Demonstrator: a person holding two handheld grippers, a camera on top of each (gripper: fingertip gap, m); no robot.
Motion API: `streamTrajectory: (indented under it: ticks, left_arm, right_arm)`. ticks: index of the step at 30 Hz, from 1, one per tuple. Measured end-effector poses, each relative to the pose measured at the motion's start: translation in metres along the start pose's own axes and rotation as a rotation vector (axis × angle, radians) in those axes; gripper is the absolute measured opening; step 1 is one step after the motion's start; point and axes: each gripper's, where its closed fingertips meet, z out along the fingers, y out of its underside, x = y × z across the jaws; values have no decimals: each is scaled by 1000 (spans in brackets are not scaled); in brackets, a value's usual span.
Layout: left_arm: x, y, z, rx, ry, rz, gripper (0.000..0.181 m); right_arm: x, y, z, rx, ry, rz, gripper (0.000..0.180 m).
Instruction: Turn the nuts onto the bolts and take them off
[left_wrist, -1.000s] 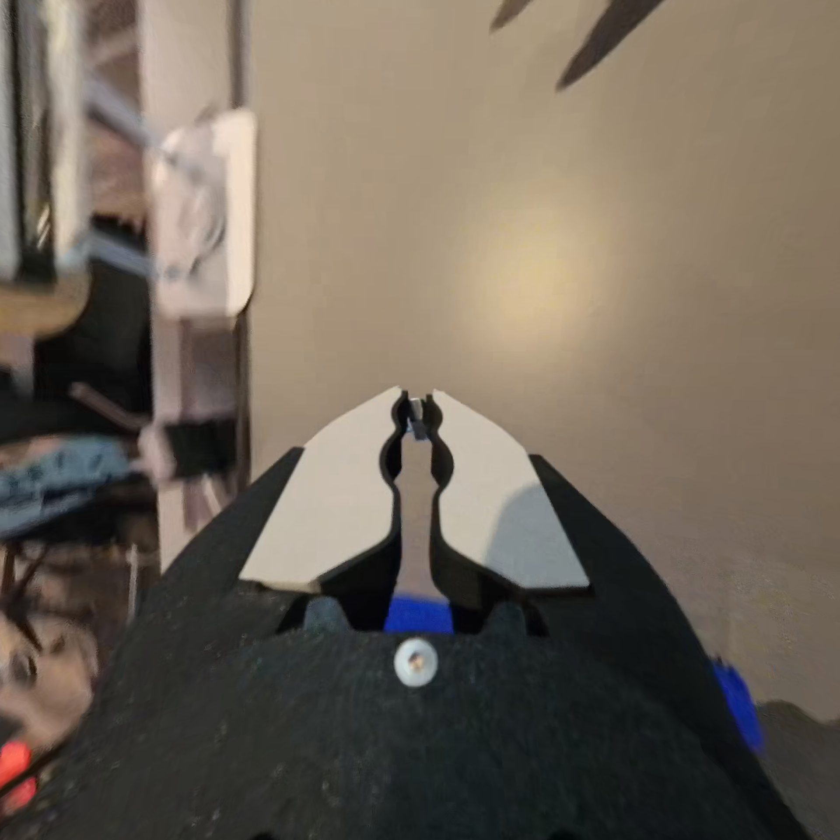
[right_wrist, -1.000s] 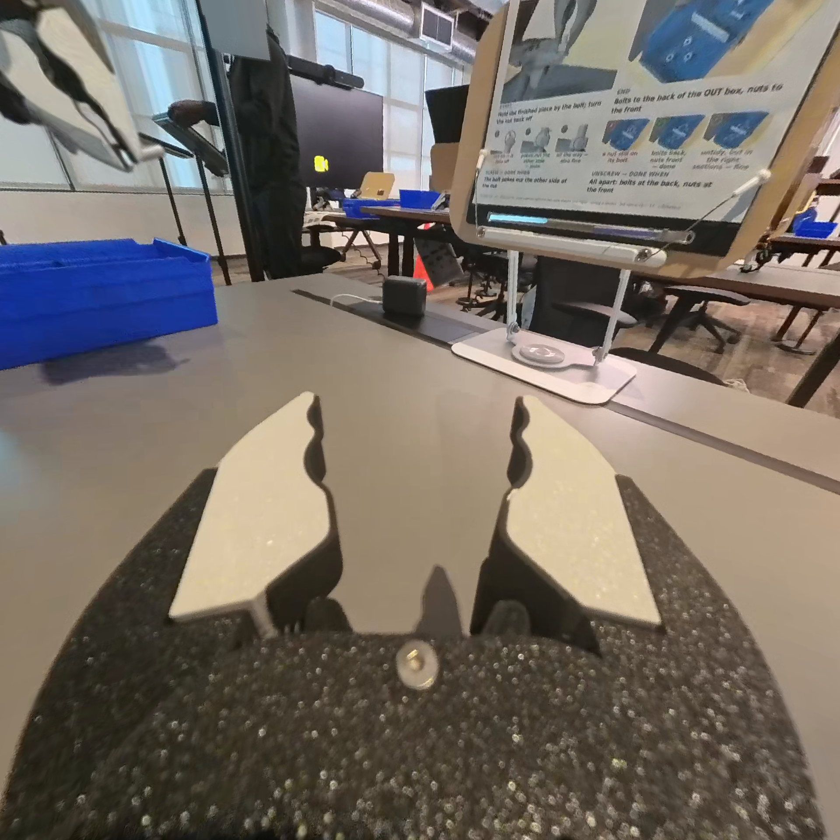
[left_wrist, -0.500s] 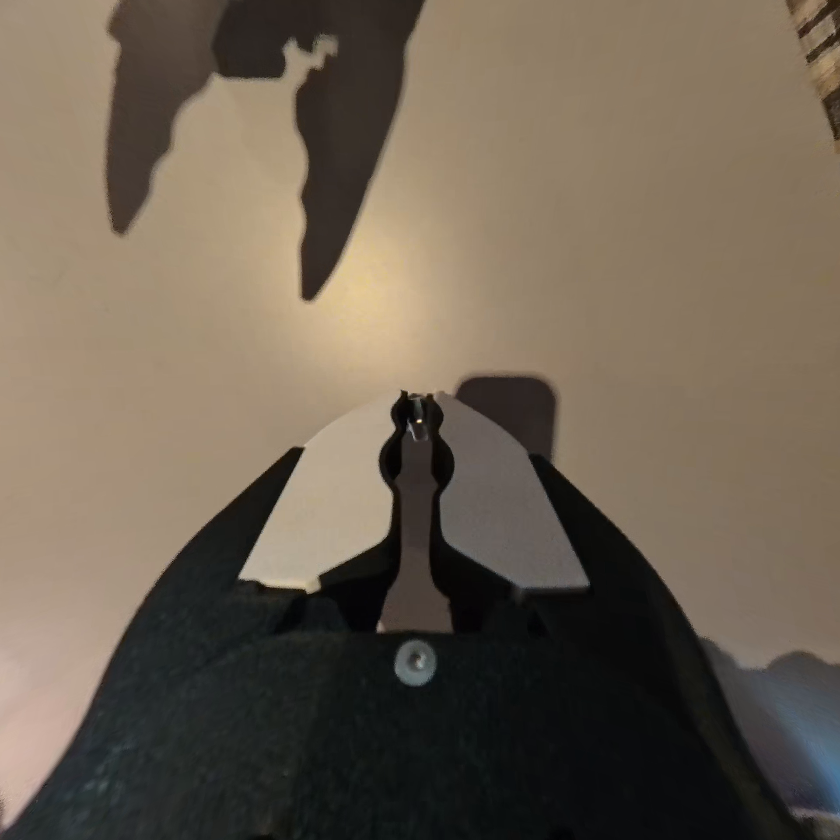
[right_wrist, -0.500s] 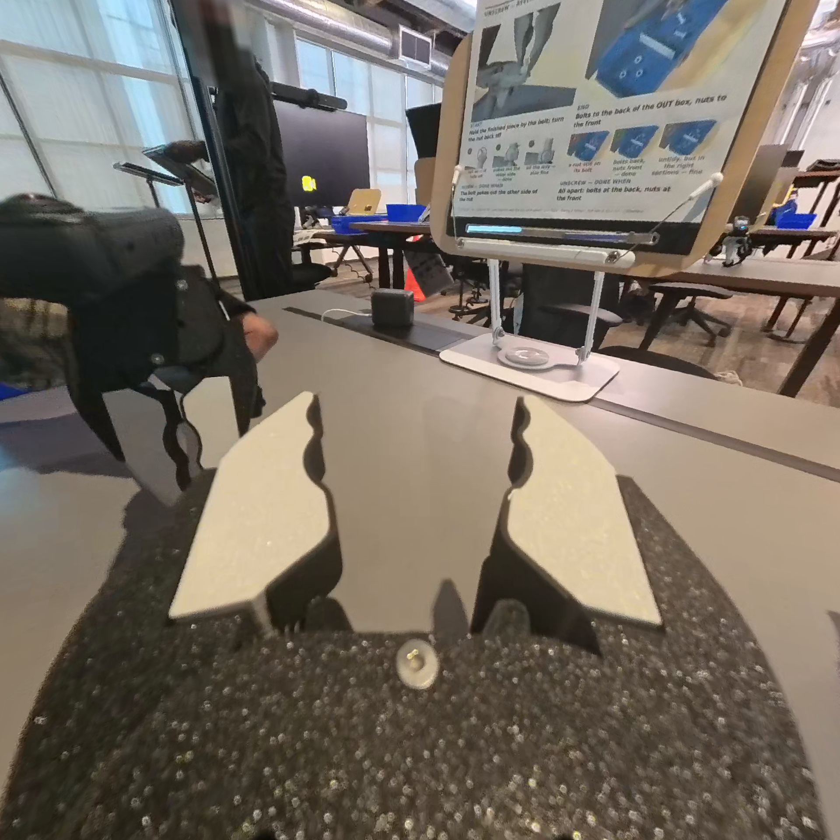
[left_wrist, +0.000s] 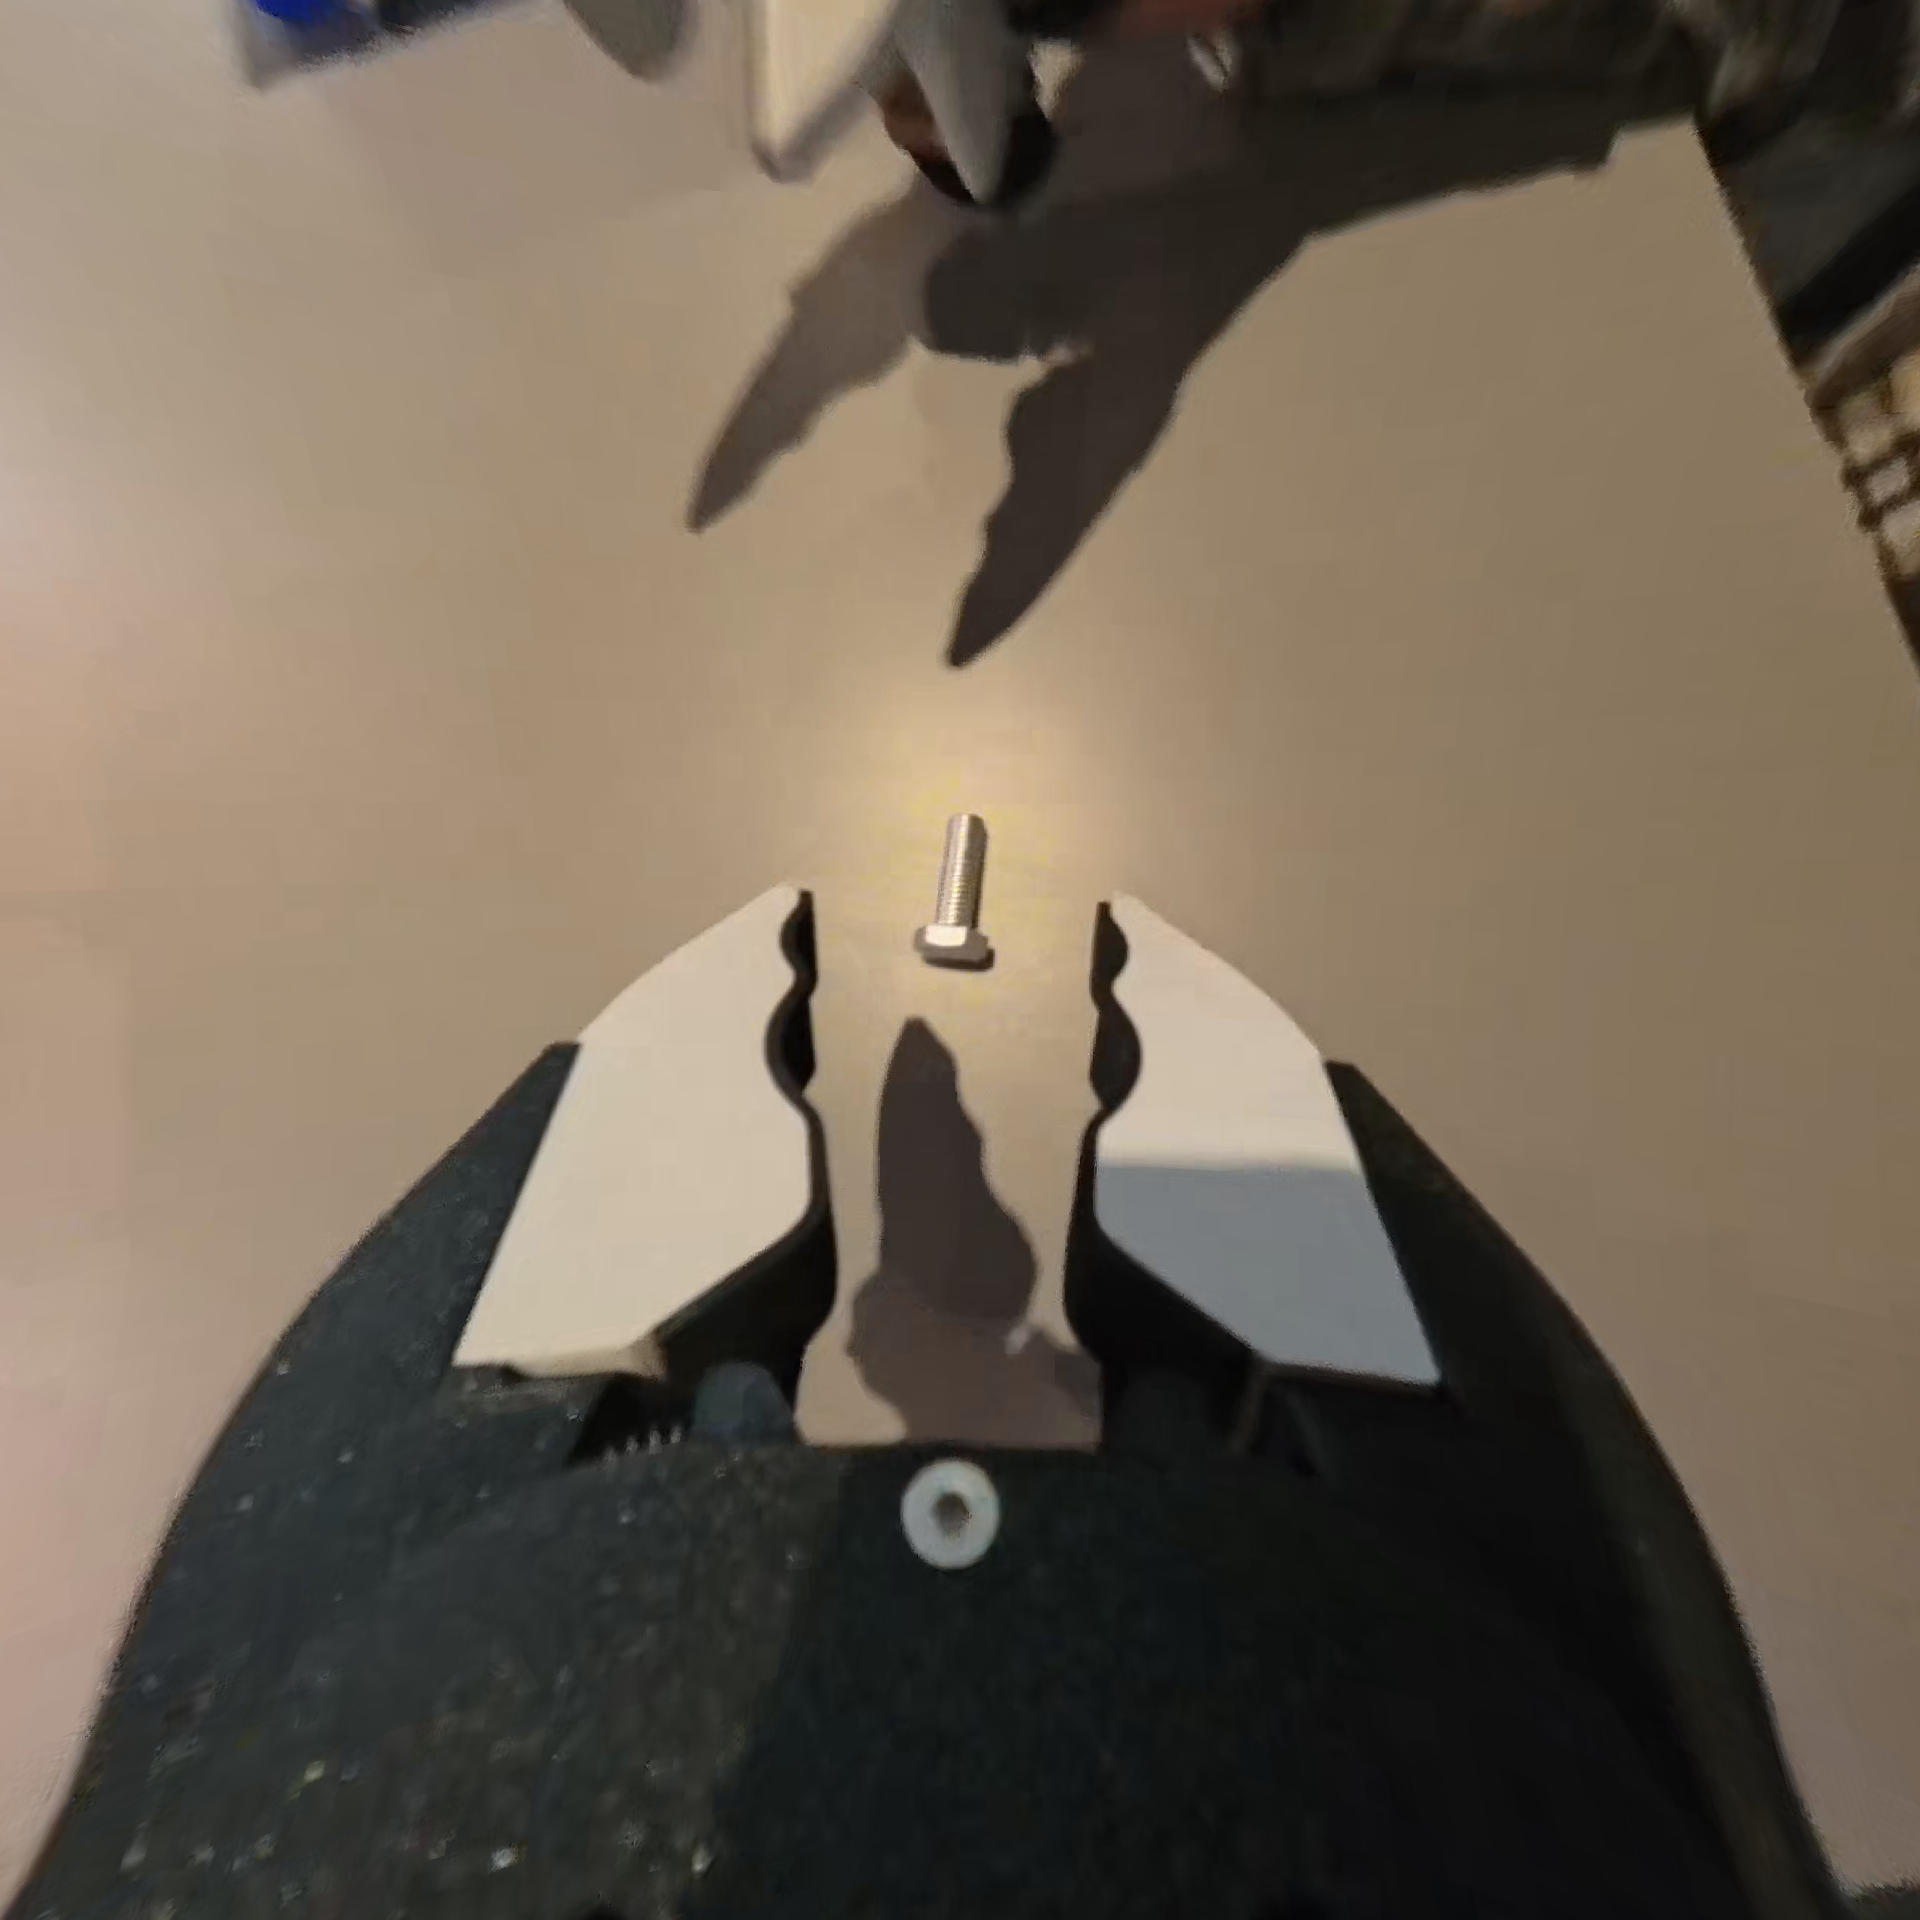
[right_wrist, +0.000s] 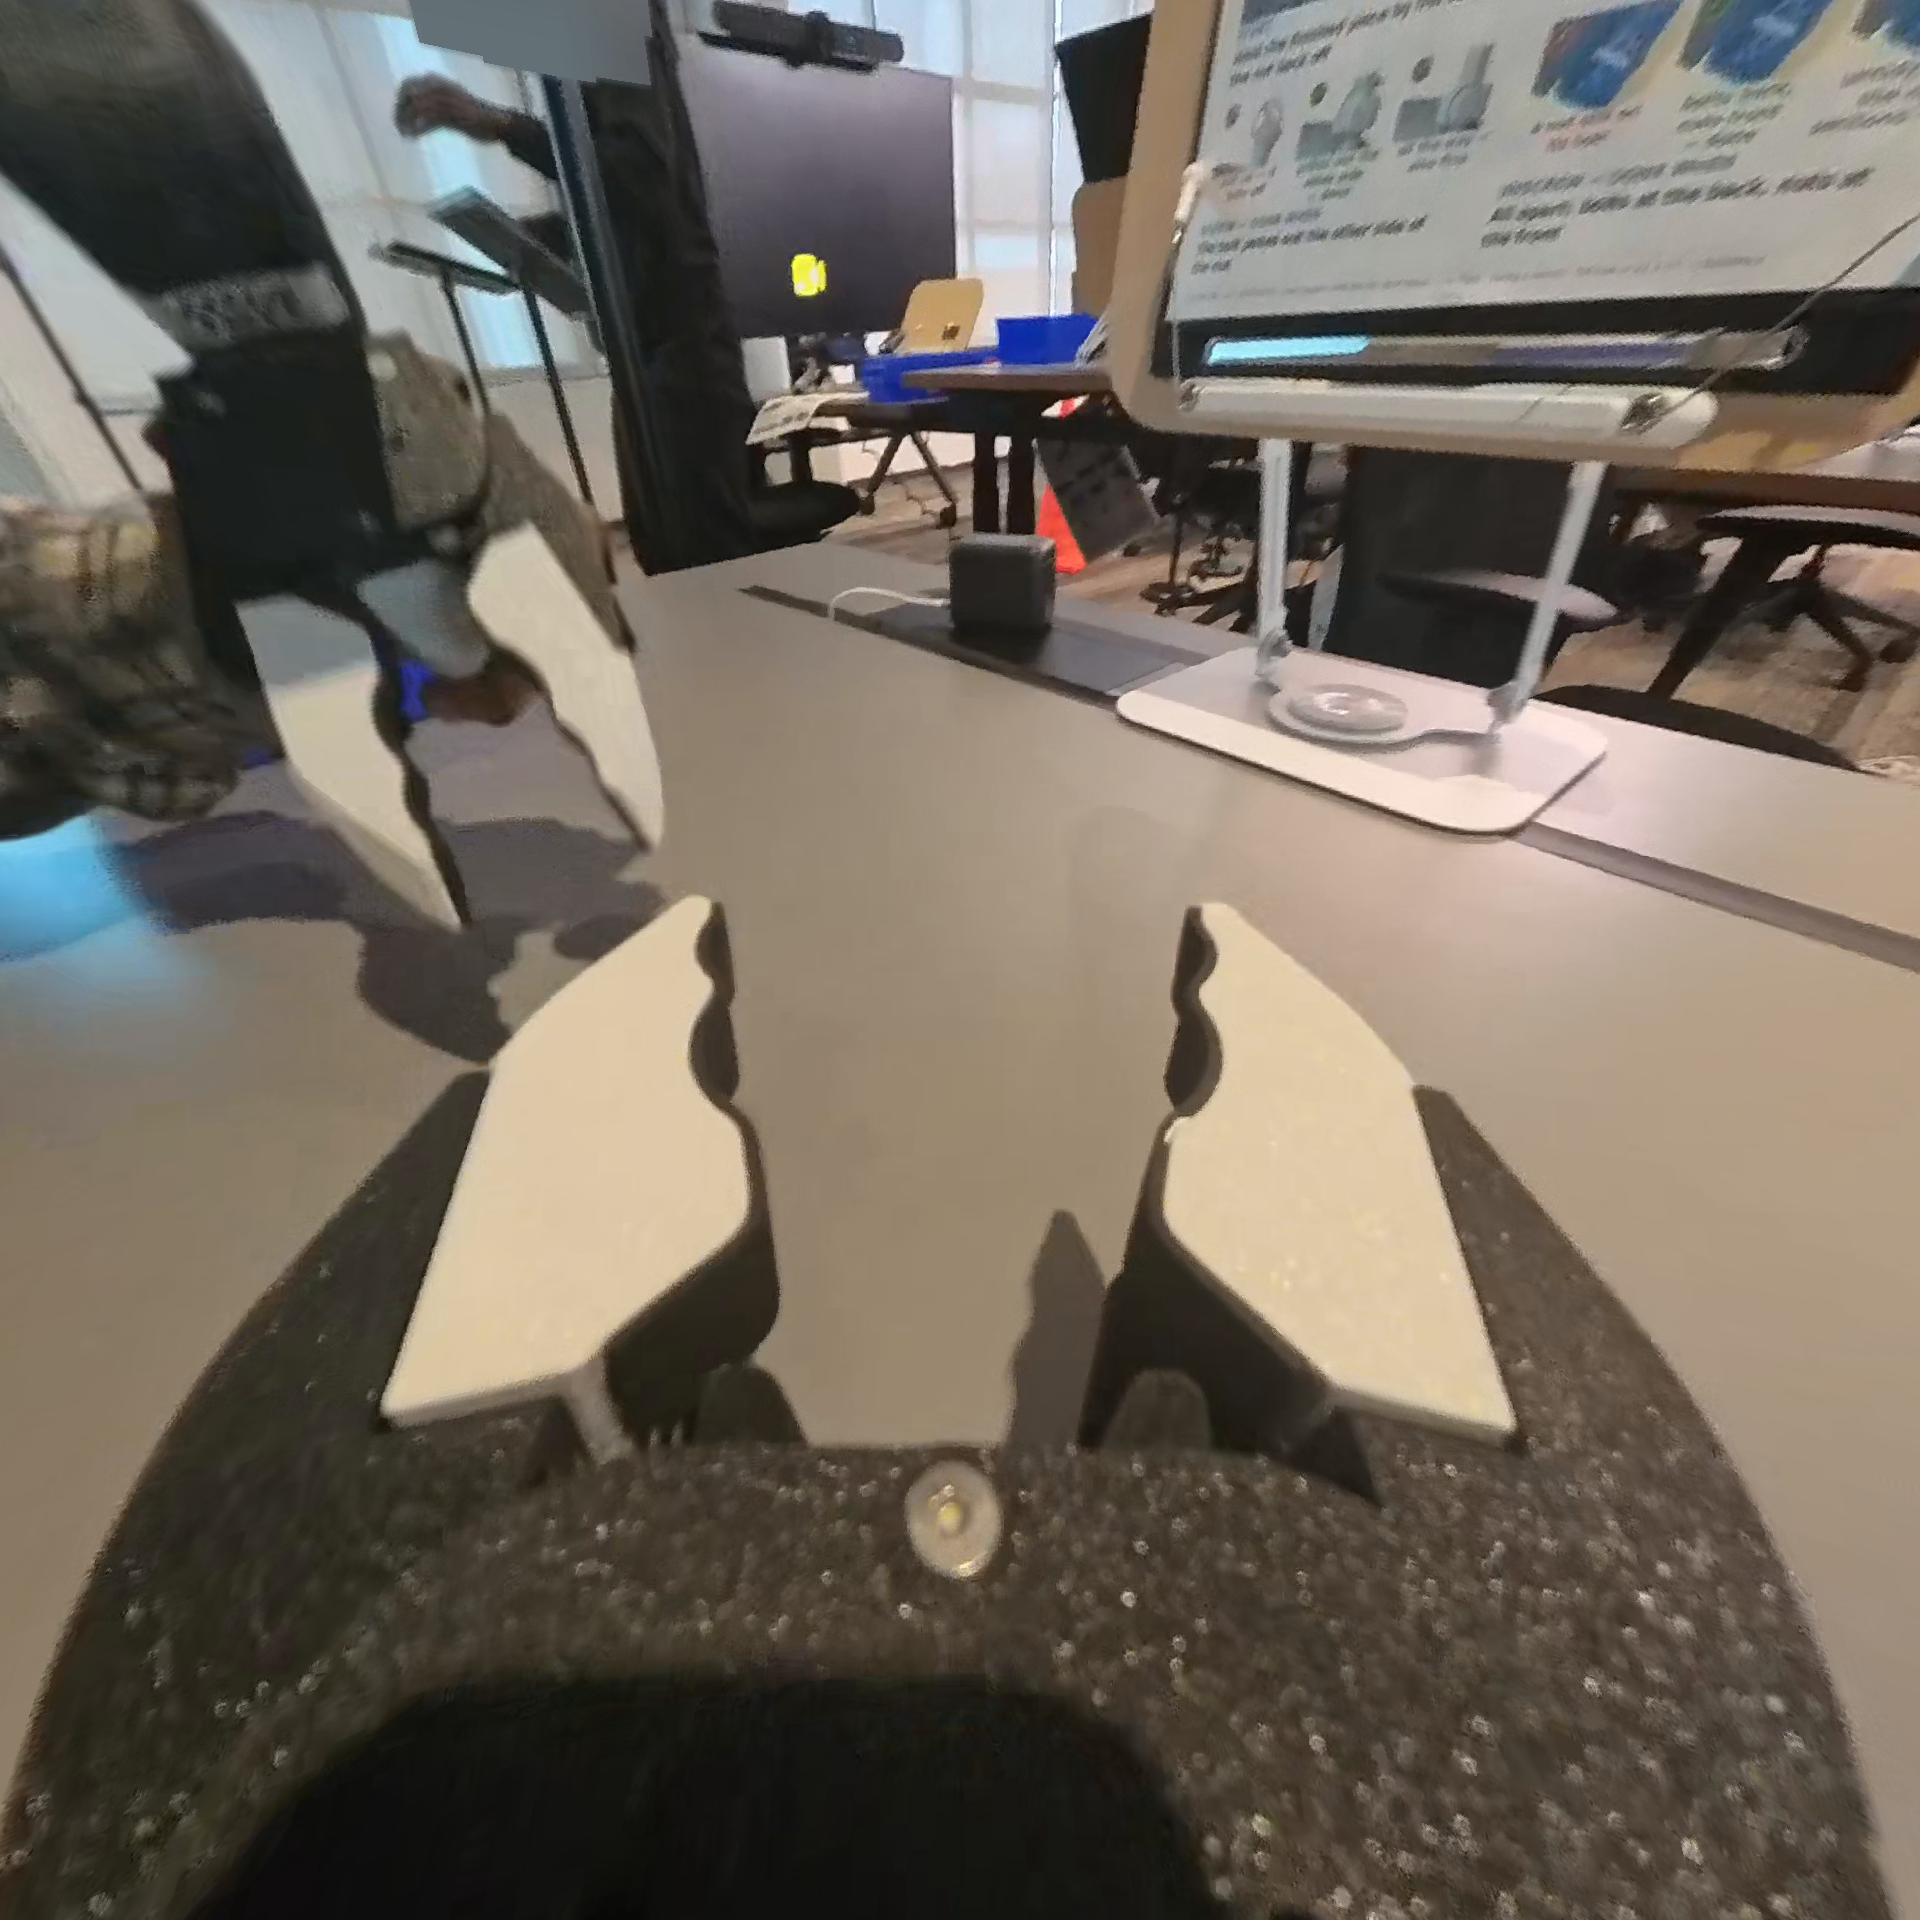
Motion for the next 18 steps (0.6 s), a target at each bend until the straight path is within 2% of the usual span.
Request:
streamTrajectory:
  ticks: [1,6,10,15,18]
  left_arm:
    - [-2,-1,-11,49,-40,-30,52]
    - [-8,14,-59,306,-257,-215,56]
    - [18,16,-94,466,-360,-335,58]
    - [60,32,-185,407,-558,-419,60]
    - [84,89,-249,207,-689,-540,60]
  right_arm:
    - [-3,2,2,-14,-14,-5,80]
    - [-16,17,11,-90,-68,-41,79]
    - [-23,20,13,-114,-84,-68,79]
    - [-32,18,16,-107,-121,-54,79]
    - [-38,21,19,-115,-145,-45,80]
